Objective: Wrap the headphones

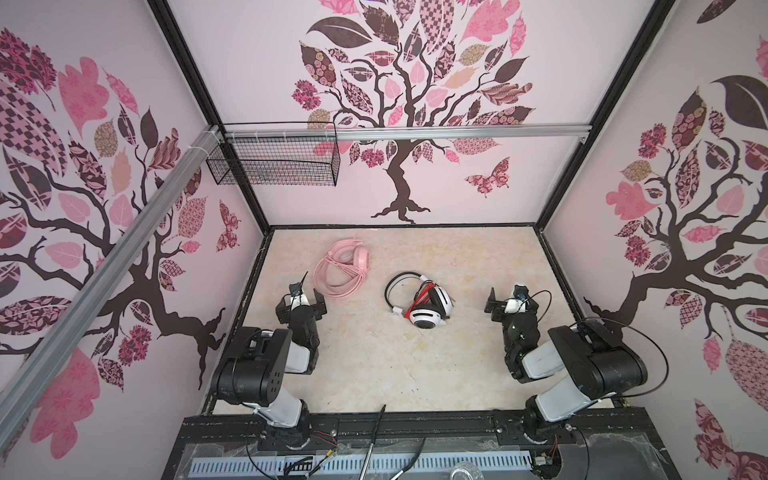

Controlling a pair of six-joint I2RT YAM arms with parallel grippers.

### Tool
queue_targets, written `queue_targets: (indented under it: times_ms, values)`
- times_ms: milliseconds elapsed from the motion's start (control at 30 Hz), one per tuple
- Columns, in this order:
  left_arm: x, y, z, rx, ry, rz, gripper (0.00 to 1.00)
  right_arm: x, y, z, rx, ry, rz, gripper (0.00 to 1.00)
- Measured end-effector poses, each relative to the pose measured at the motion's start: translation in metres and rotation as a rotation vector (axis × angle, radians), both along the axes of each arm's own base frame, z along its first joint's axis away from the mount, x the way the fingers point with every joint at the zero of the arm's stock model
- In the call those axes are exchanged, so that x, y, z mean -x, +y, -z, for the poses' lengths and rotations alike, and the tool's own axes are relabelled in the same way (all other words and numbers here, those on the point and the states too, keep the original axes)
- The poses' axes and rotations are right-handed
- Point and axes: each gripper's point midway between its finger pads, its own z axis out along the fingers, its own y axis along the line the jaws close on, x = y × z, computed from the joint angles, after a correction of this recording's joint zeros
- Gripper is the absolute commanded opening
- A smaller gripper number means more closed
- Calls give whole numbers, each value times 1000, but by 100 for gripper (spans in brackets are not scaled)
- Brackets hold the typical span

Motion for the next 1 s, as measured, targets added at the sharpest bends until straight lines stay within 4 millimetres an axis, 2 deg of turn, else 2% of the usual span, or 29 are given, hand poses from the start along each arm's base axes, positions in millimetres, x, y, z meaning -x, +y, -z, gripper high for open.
queue_targets:
  times_ms: [67,133,233,367,500,600,767,1000]
  values:
    - [-8,3,2,19,27,11,97,0,0,1,0,3,0,100]
    - [-18,8,-9,37,-5,12,97,0,0,1,1,3,0,100]
    - [-23,7,-14,47,-10,23,97,0,0,1,0,3,-1,100]
    - [-22,3,-6,57,25,44,97,-2,-1,3,-3,13,3,99]
    - [-23,-4,0,62,54,89,97,-28,-15,3,-53,54,11,100]
    - [-25,-14,2,65,66,153,97,-34,-26,0,-82,51,21,100]
    - [-27,-23,4,75,77,213,97,-32,-15,14,-96,106,-40,100]
    - [-29,-18,5,96,85,224,97,-33,-6,21,-102,139,-91,100]
